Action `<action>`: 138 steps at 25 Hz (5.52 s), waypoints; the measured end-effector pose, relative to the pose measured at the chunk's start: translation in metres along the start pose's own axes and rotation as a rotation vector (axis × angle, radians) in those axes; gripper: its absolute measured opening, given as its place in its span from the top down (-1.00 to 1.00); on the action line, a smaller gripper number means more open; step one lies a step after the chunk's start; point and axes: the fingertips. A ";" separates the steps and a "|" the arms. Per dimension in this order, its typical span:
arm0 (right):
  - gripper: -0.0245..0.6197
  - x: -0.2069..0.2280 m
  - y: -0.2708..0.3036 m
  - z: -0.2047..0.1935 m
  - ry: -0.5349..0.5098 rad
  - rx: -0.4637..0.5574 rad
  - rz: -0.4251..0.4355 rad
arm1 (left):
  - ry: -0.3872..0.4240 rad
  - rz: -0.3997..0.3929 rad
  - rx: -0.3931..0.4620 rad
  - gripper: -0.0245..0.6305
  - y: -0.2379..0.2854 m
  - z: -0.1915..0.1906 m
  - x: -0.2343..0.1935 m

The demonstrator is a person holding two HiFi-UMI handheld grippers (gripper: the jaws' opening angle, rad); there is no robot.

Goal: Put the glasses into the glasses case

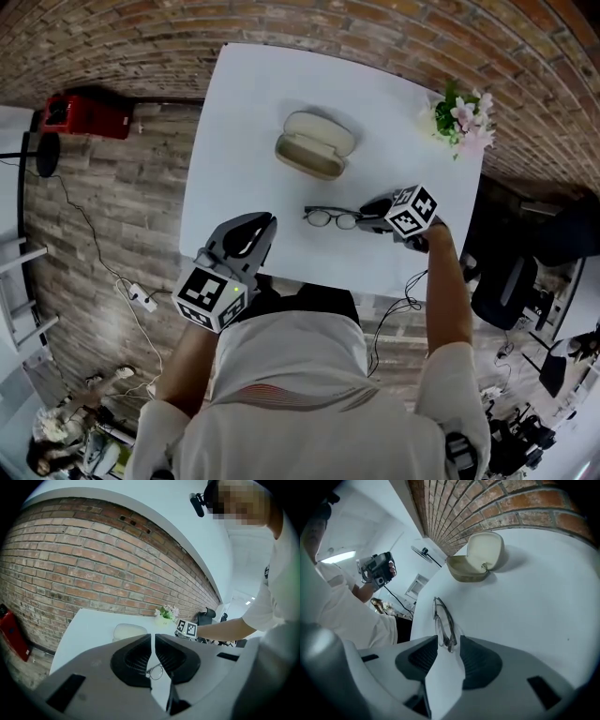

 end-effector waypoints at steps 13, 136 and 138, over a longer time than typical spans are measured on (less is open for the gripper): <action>0.50 -0.012 0.002 0.002 -0.007 0.056 -0.017 | -0.009 -0.011 -0.015 0.82 0.012 -0.002 -0.002; 0.77 0.027 -0.023 0.138 0.314 0.625 -0.438 | 0.077 -0.026 -0.261 0.82 0.138 -0.097 -0.105; 0.77 0.026 -0.020 0.138 0.305 0.620 -0.439 | 0.076 -0.028 -0.254 0.82 0.138 -0.096 -0.105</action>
Point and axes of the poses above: the fingertips, and each gripper's own axes: y forward along the fingers, x to its right, z out of its top, and after that the axes turned 3 degrees about -z, right-handed
